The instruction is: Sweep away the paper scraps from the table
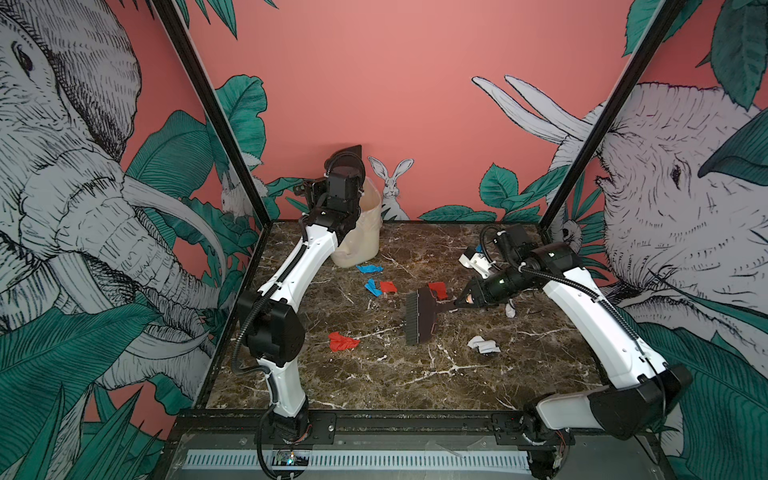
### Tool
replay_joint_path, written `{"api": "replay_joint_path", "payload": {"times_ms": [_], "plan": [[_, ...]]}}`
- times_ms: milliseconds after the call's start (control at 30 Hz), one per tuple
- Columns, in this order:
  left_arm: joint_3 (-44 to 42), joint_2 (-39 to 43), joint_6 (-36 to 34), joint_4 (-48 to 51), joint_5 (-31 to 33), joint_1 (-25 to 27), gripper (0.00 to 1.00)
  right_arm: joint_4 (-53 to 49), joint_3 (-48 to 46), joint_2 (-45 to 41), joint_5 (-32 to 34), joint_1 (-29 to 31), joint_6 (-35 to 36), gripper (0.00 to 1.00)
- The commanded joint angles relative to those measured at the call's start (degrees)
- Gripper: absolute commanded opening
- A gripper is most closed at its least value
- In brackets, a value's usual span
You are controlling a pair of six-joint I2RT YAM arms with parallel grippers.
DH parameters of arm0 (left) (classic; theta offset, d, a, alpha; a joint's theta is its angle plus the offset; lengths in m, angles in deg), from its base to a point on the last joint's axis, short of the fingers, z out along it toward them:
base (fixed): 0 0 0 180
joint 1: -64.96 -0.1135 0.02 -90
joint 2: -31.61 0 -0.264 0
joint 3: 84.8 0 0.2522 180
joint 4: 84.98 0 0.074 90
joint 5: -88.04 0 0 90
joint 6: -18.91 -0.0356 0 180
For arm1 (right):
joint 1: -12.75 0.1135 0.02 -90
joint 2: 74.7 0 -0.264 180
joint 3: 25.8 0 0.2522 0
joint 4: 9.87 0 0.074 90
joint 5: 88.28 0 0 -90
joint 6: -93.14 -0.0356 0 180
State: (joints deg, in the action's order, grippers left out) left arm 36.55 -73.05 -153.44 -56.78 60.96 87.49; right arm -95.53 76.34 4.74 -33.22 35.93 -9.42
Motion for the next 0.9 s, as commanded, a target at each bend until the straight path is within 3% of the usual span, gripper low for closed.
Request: {"api": "replay_joint_path", "payload": {"times_ms": [0, 200, 500, 600, 867], "plan": [[2.6, 5.4, 9.9, 5.5, 1.6, 1.0, 0.00, -2.6, 4.0, -1.9, 3.2, -0.8, 2.8, 0.00], [5.5, 9.5, 28.7, 19.5, -2.5, 5.8, 0.00, -9.8, 10.0, -1.0, 14.9, -1.4, 6.8, 0.00], [5.3, 12.0, 55.8, 43.7, -11.2, 19.8, 0.00, -16.8, 10.0, -1.9, 35.6, -1.4, 8.2, 0.00], [0.9, 13.2, 64.9, 50.7, -17.9, 23.4, 0.00, -18.4, 8.3, -2.4, 41.4, -1.3, 7.8, 0.00], [-18.9, 17.3, 79.8, 56.5, -33.0, 32.3, 0.00, -19.5, 4.8, -1.9, 51.6, 1.4, 4.8, 0.00]]}}
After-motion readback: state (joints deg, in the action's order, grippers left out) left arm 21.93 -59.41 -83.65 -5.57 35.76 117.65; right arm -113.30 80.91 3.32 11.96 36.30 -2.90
